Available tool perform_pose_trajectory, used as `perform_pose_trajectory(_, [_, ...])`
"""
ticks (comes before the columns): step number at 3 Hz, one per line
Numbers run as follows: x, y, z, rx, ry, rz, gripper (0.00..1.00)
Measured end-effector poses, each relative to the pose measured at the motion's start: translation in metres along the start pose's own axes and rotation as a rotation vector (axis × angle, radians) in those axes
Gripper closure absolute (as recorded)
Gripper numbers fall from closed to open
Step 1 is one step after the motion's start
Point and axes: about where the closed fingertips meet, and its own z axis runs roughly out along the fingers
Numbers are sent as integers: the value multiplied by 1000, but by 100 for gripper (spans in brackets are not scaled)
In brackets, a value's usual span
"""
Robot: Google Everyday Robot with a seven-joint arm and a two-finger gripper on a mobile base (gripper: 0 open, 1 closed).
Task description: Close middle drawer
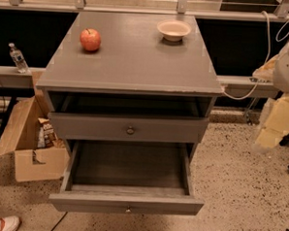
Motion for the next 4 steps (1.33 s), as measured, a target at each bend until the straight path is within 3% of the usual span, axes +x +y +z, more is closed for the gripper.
perform_pose_trajectory(1, [-2, 29, 46, -72, -45, 67, 0])
perform_pose_trajectory(2, [-8, 62, 112, -152, -57, 141, 0])
perform_pose_trajectory(3, [1, 85, 140, -201, -27, 157, 0])
perform_pose_trajectory(4, [1, 85, 140, -201, -27, 157, 0])
